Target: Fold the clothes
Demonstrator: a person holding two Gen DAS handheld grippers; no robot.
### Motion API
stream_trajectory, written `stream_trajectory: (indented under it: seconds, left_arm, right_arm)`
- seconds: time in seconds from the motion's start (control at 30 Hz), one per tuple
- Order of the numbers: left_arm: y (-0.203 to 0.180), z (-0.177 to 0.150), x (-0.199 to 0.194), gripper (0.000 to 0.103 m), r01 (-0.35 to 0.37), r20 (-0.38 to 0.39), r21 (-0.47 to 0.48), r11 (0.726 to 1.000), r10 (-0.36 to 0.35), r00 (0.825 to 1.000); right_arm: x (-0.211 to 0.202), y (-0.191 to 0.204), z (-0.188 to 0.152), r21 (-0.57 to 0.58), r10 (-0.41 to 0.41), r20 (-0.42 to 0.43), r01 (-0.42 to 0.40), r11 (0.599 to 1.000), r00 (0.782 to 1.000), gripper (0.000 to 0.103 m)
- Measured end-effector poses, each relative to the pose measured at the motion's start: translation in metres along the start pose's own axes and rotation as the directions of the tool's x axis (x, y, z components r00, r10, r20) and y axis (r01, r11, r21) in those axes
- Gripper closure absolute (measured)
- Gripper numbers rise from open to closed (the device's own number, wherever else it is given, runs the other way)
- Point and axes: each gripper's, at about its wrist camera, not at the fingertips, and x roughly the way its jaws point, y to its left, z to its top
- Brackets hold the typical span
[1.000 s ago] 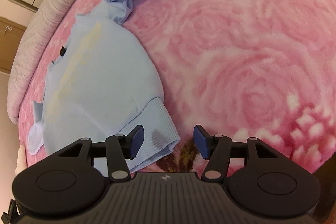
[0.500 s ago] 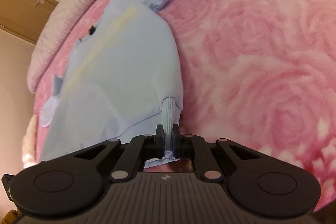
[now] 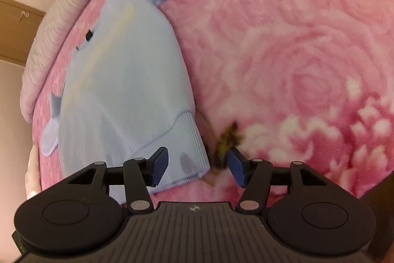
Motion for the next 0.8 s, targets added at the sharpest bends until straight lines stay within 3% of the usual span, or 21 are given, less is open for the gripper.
stream_trajectory:
  seconds: [0.1, 0.13, 0.17, 0.2, 0.27, 0.47, 0.6, 0.67, 0.73, 0.77, 0.8]
  left_arm:
    - [-0.005, 0.000, 0.014, 0.042, -0.035, -0.016, 0.015, 0.999, 0.035, 0.999]
    - [-0.010, -0.002, 0.016, 0.051, -0.053, -0.018, 0.037, 0.998, 0.054, 0.998]
    - [-0.015, -0.003, 0.016, 0.068, -0.070, -0.027, 0.060, 0.996, 0.072, 0.997]
    - [-0.017, -0.004, 0.017, 0.102, -0.074, -0.049, 0.070, 0.995, 0.077, 0.996]
    - [-0.018, -0.008, 0.011, 0.101, -0.080, -0.054, 0.072, 0.994, 0.084, 0.995]
    - [-0.028, -0.024, -0.012, 0.101, -0.110, 0.001, 0.113, 0.987, 0.111, 0.994]
    - [-0.032, -0.027, 0.005, 0.097, -0.254, -0.022, 0.182, 0.950, 0.262, 0.965]
    - [-0.040, -0.025, 0.001, 0.097, -0.301, 0.010, 0.190, 0.935, 0.305, 0.952]
    - [-0.055, -0.025, -0.012, 0.098, -0.372, 0.089, 0.213, 0.903, 0.362, 0.928]
    - [-0.064, -0.026, -0.017, 0.098, -0.392, 0.126, 0.227, 0.891, 0.373, 0.919]
    - [-0.070, -0.026, -0.021, 0.098, -0.379, 0.143, 0.236, 0.895, 0.354, 0.924]
  right_arm:
    - [0.012, 0.003, -0.003, 0.001, -0.040, 0.021, 0.040, 0.999, 0.999, 0.049]
    - [0.014, 0.004, -0.003, -0.004, -0.057, 0.031, 0.057, 0.998, 0.998, 0.070]
    - [0.014, 0.007, -0.003, -0.035, -0.072, 0.030, 0.073, 0.997, 0.997, 0.100]
    - [0.015, 0.011, -0.004, -0.050, -0.063, 0.019, 0.064, 0.997, 0.998, 0.099]
    - [0.009, 0.018, -0.008, -0.083, -0.097, 0.031, 0.099, 0.992, 0.995, 0.099]
    - [-0.003, 0.023, -0.017, -0.097, -0.089, 0.049, 0.094, 0.991, 0.995, 0.099]
    - [0.016, 0.022, -0.019, -0.099, -0.171, 0.007, 0.171, 0.980, 0.985, 0.095]
    - [0.007, 0.029, -0.018, -0.102, -0.203, 0.045, 0.207, 0.973, 0.978, 0.085]
    - [-0.006, 0.047, -0.020, -0.176, -0.281, 0.138, 0.303, 0.937, 0.950, 0.069]
    - [-0.011, 0.056, -0.023, -0.219, -0.316, 0.190, 0.354, 0.909, 0.929, 0.068]
    - [-0.012, 0.064, -0.025, -0.259, -0.327, 0.225, 0.380, 0.888, 0.918, 0.068]
